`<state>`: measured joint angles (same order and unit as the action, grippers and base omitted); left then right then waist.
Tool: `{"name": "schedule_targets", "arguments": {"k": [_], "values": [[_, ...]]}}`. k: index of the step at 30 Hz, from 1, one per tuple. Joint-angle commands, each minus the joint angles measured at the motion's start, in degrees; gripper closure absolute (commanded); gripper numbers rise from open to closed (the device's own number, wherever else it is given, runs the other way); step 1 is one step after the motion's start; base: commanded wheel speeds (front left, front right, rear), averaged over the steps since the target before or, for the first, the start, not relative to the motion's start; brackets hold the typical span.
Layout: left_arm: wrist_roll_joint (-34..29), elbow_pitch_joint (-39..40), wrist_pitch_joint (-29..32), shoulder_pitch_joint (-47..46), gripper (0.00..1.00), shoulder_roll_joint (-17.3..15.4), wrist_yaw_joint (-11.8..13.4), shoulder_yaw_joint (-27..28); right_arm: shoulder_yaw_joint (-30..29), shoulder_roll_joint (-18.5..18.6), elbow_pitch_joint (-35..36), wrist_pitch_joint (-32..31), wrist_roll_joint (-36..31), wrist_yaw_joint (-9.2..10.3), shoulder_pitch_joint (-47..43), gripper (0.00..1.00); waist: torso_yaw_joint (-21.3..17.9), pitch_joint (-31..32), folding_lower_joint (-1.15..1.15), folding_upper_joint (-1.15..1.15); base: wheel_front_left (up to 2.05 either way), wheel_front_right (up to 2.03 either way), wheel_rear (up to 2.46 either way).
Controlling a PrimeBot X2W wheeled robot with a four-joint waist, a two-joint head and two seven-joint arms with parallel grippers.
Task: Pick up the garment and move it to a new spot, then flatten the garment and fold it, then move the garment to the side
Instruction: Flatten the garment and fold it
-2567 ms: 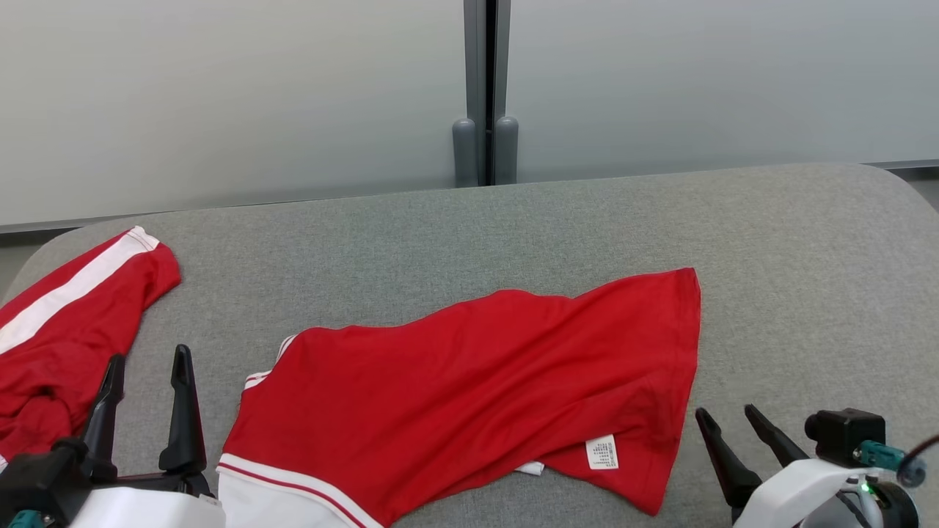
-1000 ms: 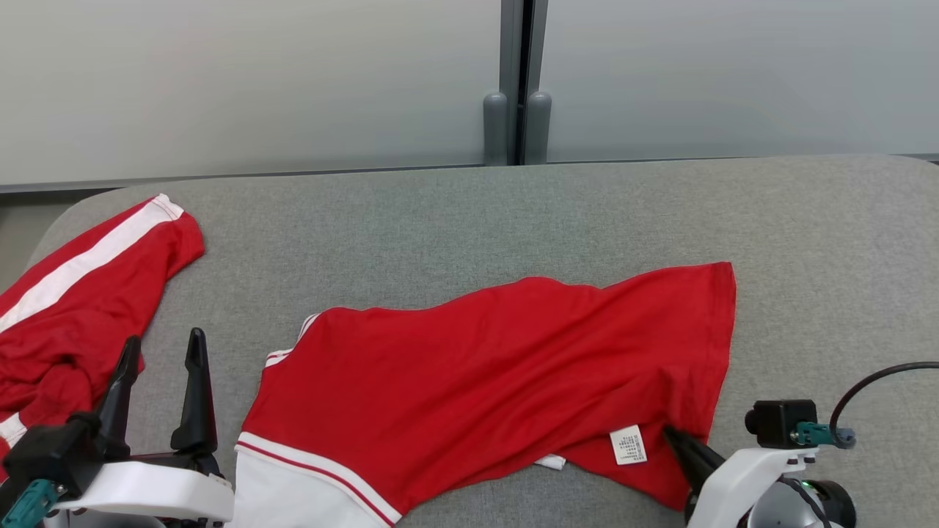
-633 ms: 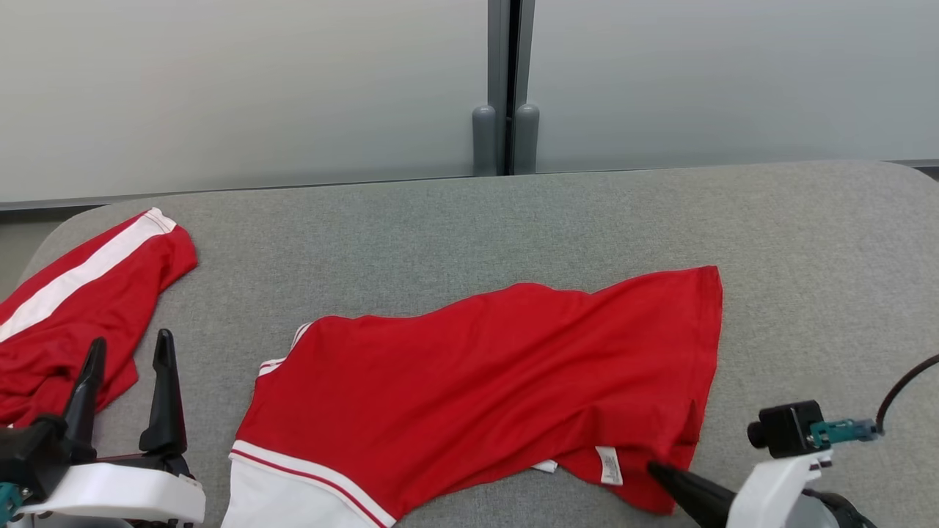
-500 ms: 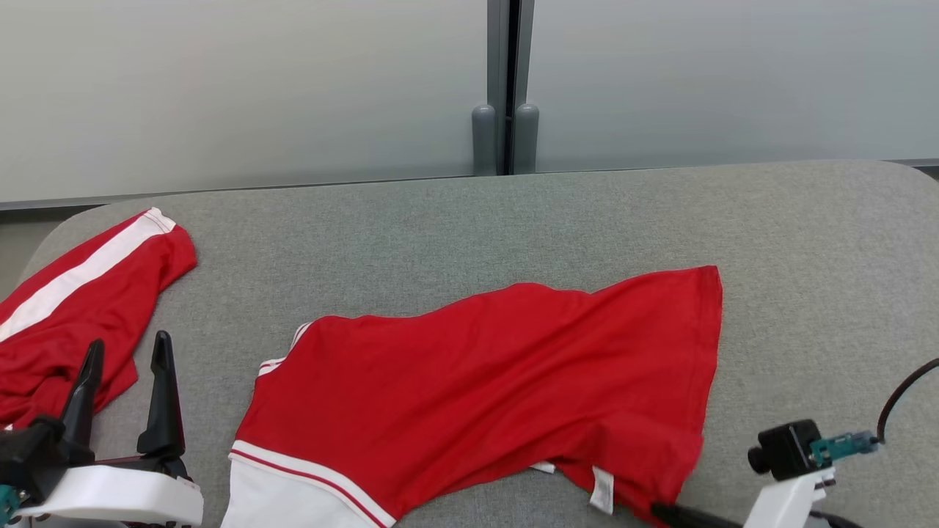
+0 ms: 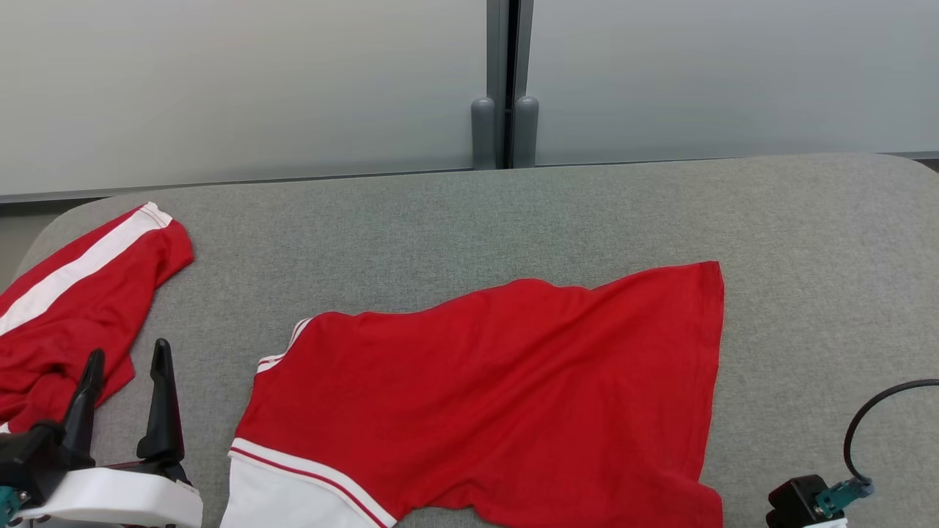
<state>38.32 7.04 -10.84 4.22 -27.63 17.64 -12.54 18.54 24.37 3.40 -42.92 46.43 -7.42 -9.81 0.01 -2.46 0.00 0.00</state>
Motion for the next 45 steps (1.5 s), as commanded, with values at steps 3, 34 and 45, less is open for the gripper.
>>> {"name": "schedule_targets", "arguments": {"k": [3, 34, 45], "values": [[0.07, -0.49, 0.27, -1.02, 0.0, -0.17, -0.26, -0.26, -1.35, -1.33, -0.32, -0.16, -1.7, -0.13, -0.04, 0.0, 0.21, -0.09, 0.0, 0.0, 0.0, 0.0, 0.0], [-1.21, 0.05, 0.65, -4.5, 0.0, 0.77, -0.73, -3.55, -21.55, -15.78, -6.95, 41.12, -17.83, -0.13, 12.45, 0.0, 1.4, -1.34, 0.0, 0.0, 0.0, 0.0, 0.0], [-1.16, 0.16, 0.15, -6.0, 0.0, 1.56, -1.37, -4.36, -20.54, -15.59, -17.75, 37.79, -19.28, -0.14, 23.75, 0.0, 1.51, -3.86, 0.0, 0.0, 0.0, 0.0, 0.0]]}}
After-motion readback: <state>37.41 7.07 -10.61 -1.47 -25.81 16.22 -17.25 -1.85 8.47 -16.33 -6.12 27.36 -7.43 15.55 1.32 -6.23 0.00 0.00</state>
